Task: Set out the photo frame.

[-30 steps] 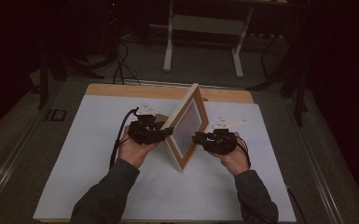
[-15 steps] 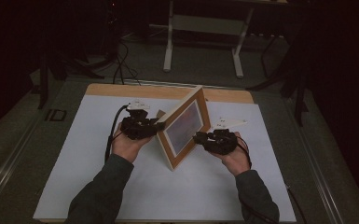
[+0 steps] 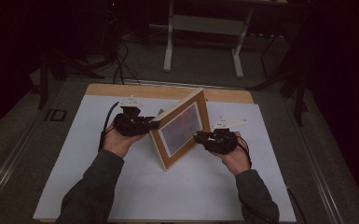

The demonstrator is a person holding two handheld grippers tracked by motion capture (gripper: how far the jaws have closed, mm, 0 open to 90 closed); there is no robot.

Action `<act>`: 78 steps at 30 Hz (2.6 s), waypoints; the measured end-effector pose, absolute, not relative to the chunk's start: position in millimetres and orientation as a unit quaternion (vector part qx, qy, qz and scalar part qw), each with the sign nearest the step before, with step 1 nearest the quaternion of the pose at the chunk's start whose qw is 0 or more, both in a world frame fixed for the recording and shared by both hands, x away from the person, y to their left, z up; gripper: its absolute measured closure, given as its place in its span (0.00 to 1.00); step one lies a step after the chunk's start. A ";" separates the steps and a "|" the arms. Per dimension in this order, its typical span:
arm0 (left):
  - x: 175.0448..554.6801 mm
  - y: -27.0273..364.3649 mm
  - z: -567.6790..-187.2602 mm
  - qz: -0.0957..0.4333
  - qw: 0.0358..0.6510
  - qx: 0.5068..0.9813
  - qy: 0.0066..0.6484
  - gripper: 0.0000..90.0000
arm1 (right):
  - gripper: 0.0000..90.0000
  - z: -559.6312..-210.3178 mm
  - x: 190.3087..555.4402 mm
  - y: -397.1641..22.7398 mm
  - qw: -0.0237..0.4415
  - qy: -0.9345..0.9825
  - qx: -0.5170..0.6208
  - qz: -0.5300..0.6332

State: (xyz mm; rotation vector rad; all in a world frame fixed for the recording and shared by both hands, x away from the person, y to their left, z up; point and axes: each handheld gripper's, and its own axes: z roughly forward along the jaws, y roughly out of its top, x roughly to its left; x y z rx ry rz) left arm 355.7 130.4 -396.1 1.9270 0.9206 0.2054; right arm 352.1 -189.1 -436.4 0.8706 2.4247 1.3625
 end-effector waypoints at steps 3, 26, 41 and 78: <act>360.2 136.3 -396.5 0.075 0.479 0.795 0.364 0.79 | 0.79 -436.5 351.8 -189.1 0.112 0.825 0.297 0.467; 378.2 158.3 -392.9 0.046 0.465 0.829 0.307 0.80 | 0.74 -432.5 361.1 -192.1 0.132 0.813 0.315 0.471; 365.3 165.8 -406.4 0.055 0.496 0.791 0.353 0.67 | 0.70 -423.5 385.0 -201.9 0.174 0.804 0.340 0.456; 364.4 171.1 -413.1 0.122 0.484 0.781 0.375 0.75 | 0.46 -424.3 441.3 -200.2 0.178 0.787 0.372 0.460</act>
